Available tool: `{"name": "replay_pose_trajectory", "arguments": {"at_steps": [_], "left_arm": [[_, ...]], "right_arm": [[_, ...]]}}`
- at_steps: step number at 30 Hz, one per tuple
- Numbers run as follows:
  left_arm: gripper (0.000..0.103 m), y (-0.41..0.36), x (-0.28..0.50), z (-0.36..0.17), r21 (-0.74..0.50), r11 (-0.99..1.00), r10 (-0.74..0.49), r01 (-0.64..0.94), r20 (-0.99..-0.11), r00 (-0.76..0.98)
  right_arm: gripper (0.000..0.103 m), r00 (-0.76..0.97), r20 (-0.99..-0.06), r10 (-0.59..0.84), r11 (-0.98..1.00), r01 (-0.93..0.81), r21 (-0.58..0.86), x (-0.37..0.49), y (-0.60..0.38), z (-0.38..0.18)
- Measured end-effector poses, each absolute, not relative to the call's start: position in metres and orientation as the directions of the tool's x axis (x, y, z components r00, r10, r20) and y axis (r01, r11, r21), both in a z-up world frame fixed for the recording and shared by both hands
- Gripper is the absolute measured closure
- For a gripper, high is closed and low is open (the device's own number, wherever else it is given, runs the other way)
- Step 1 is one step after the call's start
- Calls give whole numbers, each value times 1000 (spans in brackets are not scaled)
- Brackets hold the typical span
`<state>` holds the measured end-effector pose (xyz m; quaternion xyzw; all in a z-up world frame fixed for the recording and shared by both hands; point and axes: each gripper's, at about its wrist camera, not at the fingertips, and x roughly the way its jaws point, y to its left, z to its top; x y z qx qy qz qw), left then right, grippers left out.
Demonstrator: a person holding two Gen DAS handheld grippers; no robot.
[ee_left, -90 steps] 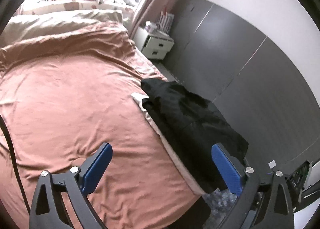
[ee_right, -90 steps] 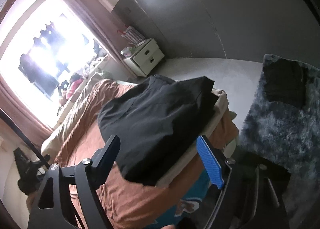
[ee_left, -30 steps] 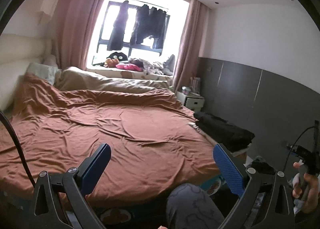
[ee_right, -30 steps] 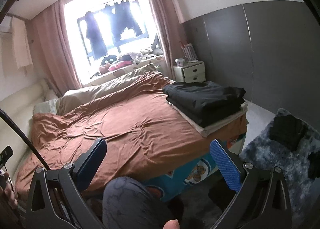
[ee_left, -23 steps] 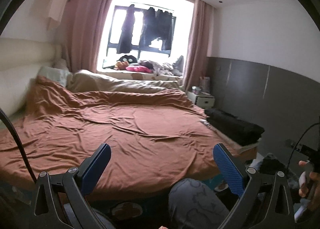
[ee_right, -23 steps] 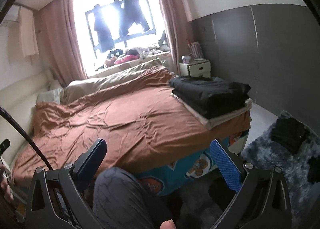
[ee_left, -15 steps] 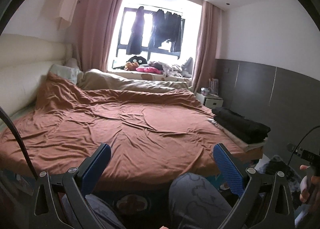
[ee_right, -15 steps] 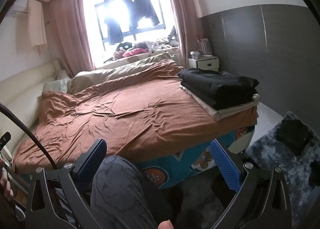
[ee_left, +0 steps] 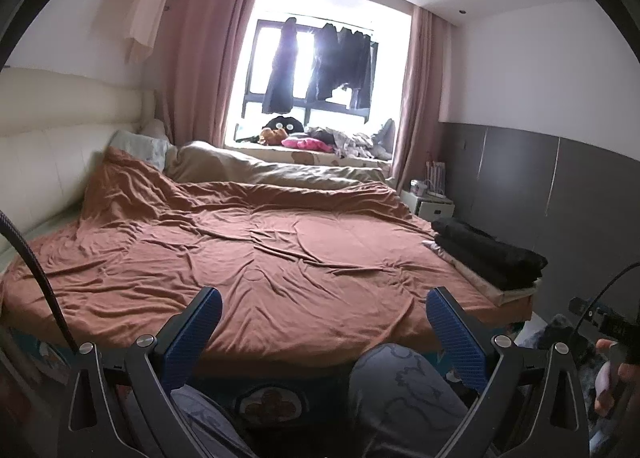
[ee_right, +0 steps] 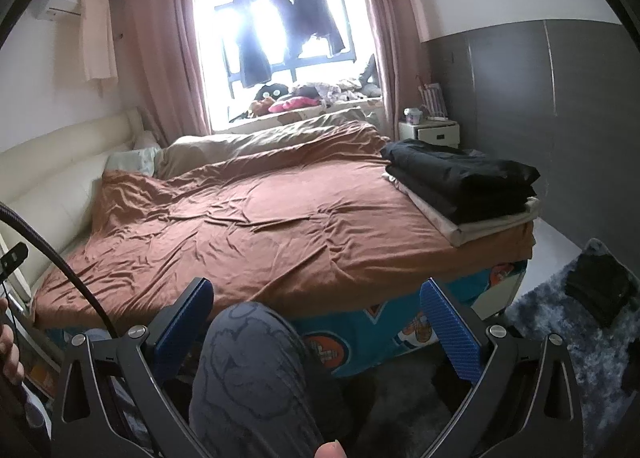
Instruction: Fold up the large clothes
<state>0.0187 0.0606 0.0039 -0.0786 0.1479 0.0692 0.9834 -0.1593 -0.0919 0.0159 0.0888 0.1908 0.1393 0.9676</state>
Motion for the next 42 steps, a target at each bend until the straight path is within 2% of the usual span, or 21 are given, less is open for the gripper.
{"name": "replay_pose_trajectory", "arguments": {"at_steps": [7,42], "left_arm": [[0,50,18,5,-97,985,111,-146,-300,948],[0,52,14,2,-115,983,99,-141,-310,946]], "right_arm": [[0,894,-340,293,949,-229,215,-165,-90,10],[0,895,-343,285,951,-218,221,-169,-89,10]]}}
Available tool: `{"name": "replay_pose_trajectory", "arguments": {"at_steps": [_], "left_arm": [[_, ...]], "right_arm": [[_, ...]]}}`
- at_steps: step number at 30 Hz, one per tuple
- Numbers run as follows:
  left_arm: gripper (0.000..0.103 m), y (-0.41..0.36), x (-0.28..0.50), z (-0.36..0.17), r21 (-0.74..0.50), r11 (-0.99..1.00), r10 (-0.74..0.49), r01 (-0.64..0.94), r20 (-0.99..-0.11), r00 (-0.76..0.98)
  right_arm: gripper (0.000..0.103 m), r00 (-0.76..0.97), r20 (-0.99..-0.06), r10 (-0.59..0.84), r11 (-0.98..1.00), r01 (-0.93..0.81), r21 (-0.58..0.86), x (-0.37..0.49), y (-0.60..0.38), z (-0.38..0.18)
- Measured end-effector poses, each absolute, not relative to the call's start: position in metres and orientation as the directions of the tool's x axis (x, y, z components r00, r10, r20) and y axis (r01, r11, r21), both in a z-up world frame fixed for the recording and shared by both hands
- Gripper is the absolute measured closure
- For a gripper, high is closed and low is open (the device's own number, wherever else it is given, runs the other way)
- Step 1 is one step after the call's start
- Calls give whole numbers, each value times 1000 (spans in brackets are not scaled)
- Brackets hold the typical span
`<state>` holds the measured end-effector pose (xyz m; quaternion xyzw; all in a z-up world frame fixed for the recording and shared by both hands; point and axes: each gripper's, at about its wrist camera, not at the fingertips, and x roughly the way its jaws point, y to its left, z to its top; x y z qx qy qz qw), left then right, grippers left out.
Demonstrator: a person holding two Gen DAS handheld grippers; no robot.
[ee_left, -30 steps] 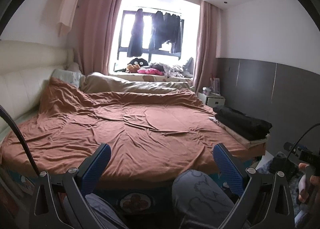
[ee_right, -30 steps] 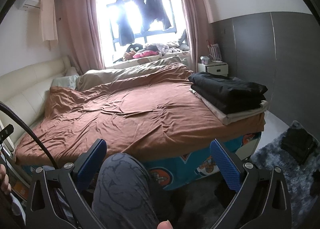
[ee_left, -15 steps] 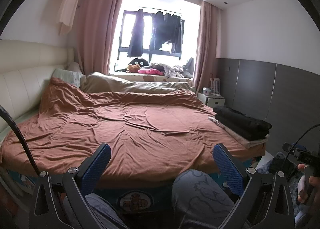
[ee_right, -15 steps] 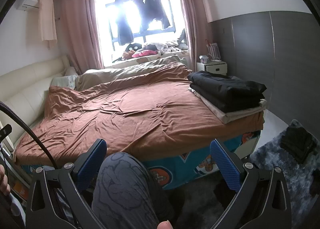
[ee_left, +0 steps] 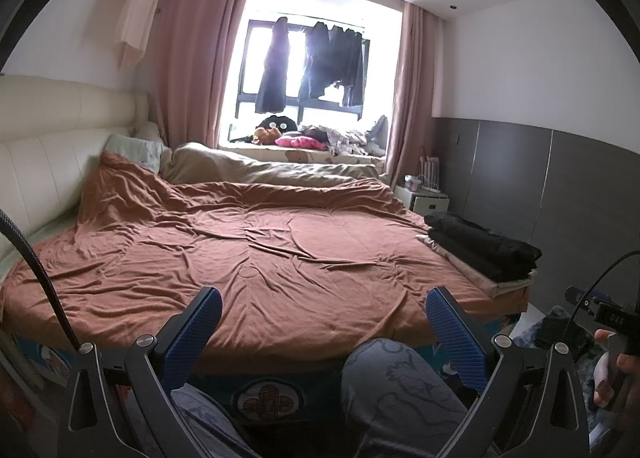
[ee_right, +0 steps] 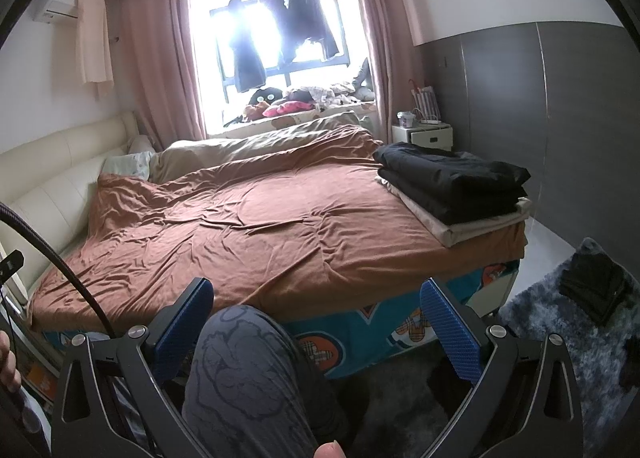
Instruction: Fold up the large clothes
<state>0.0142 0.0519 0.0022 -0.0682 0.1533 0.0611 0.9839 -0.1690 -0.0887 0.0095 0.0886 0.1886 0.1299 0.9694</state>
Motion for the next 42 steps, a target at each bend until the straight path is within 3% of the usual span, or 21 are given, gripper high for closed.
{"name": "replay_pose_trajectory", "arguments": {"at_steps": [42], "left_arm": [[0,45,10,-1,-119,985,84,-128,-318,944]], "right_arm": [[0,896,-345,279,953,-214,215,-167,-97,6]]}}
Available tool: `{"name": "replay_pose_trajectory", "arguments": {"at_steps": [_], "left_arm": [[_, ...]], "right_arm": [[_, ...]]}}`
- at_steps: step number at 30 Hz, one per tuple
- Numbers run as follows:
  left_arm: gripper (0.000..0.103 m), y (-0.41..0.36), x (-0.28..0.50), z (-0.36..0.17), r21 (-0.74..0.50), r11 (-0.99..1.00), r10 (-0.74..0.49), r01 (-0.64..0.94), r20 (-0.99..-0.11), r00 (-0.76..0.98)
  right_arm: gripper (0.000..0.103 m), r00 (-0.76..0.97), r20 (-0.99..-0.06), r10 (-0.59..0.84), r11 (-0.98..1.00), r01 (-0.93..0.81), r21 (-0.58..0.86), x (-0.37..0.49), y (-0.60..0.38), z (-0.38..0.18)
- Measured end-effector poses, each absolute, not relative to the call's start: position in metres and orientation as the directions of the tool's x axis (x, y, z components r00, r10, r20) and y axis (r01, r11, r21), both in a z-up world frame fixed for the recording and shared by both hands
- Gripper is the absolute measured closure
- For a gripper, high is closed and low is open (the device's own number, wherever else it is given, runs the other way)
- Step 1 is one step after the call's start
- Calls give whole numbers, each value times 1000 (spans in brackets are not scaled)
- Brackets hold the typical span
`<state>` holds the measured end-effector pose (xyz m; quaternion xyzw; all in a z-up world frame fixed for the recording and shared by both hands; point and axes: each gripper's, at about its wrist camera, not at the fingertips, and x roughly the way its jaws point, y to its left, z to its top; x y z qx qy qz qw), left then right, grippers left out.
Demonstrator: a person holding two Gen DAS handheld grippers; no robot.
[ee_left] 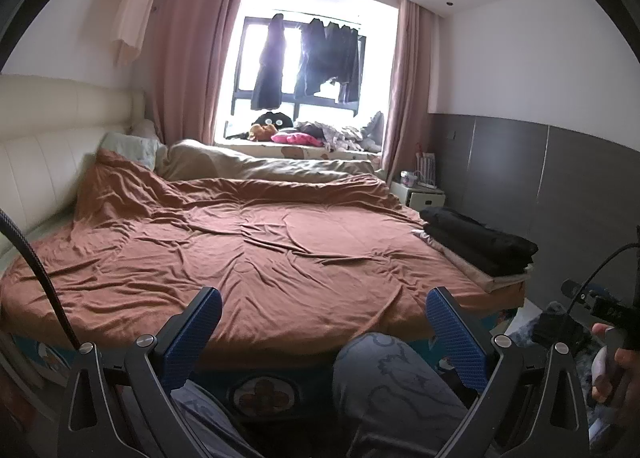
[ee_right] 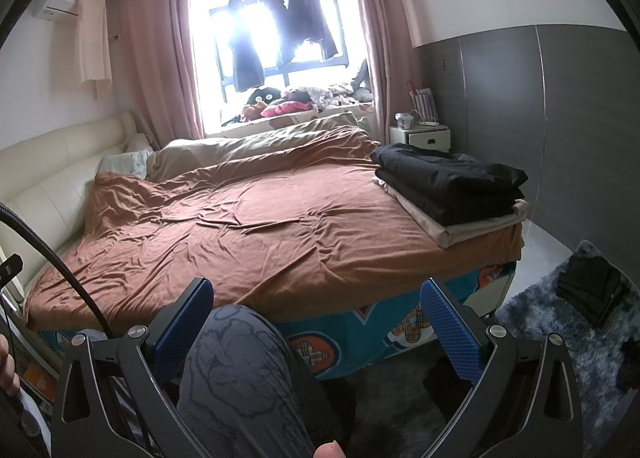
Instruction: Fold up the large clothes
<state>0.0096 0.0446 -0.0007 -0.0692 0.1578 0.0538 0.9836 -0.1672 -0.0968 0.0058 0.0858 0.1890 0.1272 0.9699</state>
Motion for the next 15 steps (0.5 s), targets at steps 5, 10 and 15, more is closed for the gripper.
{"name": "replay_pose_trajectory", "arguments": {"at_steps": [5,10,15], "left_arm": [[0,45,6,0,-122,985,82,-125,-312,947],[0,43,-1,4,-126,983,88,-131,-302,949],[0,43,-6,4,-132,982,89,-133,-299,950]], "right_arm": [[0,895,-345,283,953,-220,211,-170,-99,5],[0,897,-339,284,952,-223,209,-171,-104,7],[0,896,-339,286,951,-224,212,-173,-111,4]]}}
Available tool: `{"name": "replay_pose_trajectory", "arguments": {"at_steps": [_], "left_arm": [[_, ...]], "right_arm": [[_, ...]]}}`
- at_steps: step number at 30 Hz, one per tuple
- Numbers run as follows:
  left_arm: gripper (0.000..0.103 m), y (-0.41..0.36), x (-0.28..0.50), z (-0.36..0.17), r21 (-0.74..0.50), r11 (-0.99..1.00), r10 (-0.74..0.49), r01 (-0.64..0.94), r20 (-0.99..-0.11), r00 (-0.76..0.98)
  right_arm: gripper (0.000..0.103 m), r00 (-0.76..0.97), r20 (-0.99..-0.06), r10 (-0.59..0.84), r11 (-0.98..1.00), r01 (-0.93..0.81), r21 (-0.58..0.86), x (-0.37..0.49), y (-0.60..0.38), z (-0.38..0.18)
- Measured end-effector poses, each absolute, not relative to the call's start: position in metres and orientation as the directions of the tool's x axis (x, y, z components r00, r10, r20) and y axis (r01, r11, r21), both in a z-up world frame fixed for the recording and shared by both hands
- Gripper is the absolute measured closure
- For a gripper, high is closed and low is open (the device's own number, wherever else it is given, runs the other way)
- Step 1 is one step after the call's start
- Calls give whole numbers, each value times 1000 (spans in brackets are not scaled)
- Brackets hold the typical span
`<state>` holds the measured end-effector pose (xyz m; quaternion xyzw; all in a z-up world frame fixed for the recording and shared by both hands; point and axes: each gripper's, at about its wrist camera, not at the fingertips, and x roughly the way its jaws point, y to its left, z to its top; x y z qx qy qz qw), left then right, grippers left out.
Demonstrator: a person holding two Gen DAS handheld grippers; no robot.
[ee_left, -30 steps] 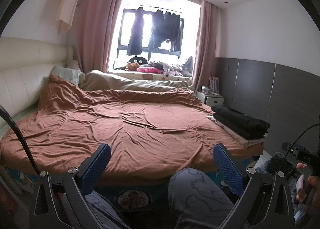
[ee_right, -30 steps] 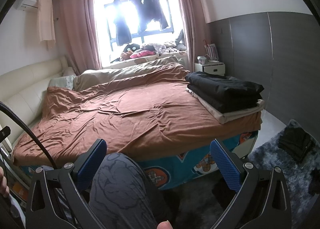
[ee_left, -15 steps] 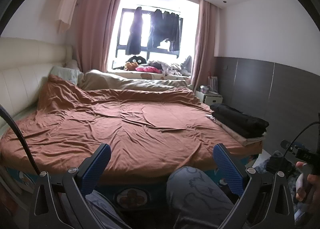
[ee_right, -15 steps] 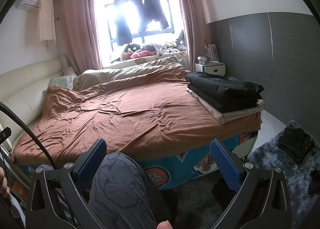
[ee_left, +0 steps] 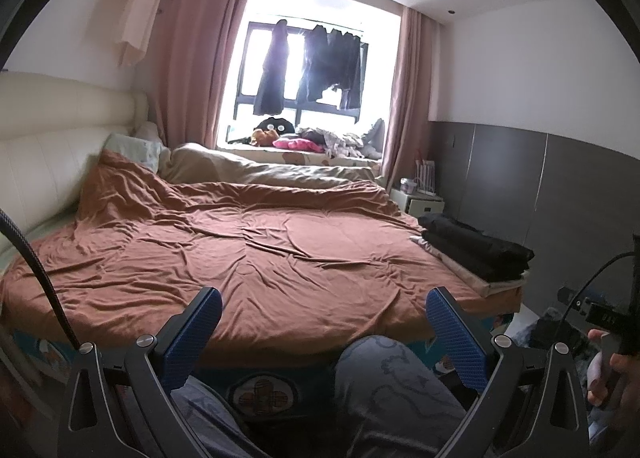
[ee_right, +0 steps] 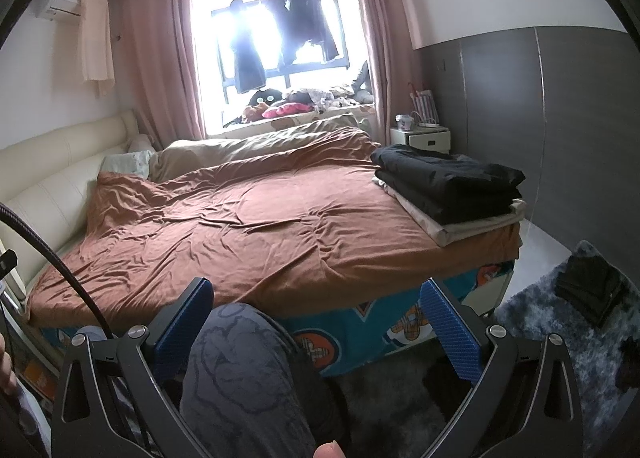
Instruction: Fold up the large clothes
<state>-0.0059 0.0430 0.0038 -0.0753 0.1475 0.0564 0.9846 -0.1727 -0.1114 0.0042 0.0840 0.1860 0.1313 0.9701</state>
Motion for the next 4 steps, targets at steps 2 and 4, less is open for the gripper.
{"name": "replay_pose_trajectory", "arguments": {"at_steps": [2,4], "left_arm": [[0,44,-8,4,-135,982,90,-135,-298,950],[0,43,-11,5,-134,982,92,-136,-295,951]], "right_arm": [[0,898,-336,285,951,-222,214,-175,-114,5],[0,899,-334,285,951,-222,214,-175,-116,6]]}}
